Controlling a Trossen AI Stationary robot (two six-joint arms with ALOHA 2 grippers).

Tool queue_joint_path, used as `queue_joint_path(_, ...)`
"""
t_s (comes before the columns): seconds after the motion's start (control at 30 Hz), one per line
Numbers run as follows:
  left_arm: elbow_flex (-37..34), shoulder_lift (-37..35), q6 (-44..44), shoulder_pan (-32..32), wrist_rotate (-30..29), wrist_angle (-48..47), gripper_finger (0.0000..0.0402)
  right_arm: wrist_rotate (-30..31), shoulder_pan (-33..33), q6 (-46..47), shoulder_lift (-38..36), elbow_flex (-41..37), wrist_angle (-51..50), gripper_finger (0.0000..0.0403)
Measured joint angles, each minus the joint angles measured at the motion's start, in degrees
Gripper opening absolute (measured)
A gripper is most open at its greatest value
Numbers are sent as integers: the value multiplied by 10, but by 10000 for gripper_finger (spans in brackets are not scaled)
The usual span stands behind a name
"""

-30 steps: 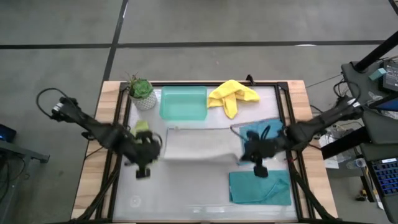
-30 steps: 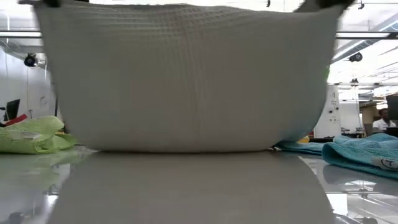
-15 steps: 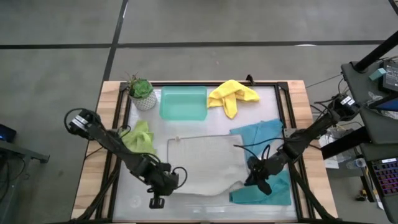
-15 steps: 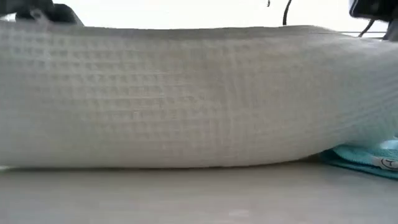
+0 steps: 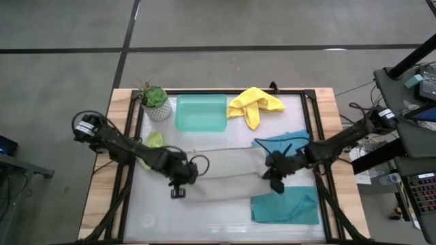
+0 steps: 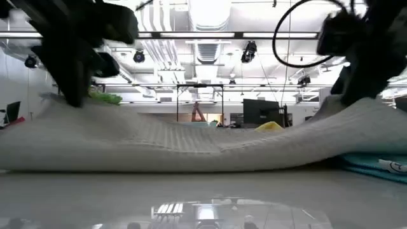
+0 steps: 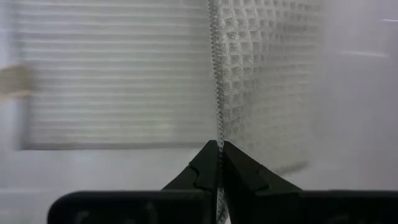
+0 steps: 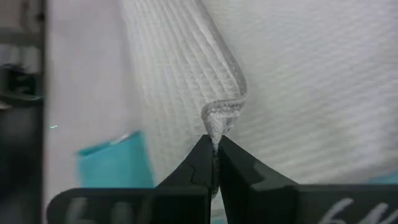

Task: Fold microfiber towels
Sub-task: Fold the gray microfiber towel

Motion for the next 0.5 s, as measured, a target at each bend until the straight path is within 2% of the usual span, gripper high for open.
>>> queue_joint_path(0.23, -29, 0, 52, 72, -29, 0, 0, 16, -72, -45, 0, 10, -54, 8)
queue_joint_path(0.5, -41, 1, 91, 121, -61, 1, 0, 63, -116, -65, 3, 10, -64, 8)
